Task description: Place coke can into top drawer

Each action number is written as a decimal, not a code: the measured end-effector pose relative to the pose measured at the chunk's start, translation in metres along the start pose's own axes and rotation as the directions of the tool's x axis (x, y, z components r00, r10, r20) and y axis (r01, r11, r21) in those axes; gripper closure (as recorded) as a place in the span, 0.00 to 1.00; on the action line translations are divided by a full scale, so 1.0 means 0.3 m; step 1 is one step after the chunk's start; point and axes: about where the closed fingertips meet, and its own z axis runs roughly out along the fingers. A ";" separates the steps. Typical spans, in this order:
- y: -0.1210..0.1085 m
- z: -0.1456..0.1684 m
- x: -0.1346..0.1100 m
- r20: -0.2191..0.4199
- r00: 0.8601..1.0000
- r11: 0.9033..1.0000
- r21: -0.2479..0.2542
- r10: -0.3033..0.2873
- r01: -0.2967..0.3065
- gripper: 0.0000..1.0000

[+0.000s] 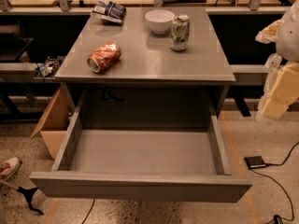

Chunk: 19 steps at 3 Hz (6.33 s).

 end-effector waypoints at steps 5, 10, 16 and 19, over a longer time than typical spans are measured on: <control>-0.217 0.216 -0.360 0.159 0.880 0.888 -0.036 -0.447 0.458 0.00; -0.404 0.339 -0.895 -0.180 0.377 0.366 0.095 -0.908 0.926 0.00; -0.518 0.758 -1.143 -0.020 0.117 0.118 -0.053 -0.993 0.992 0.00; -0.526 0.939 -1.250 0.028 0.071 0.069 -0.059 -0.997 0.996 0.00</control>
Offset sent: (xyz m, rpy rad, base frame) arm 0.0525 0.0435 -0.0082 -0.0327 -0.0035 0.2459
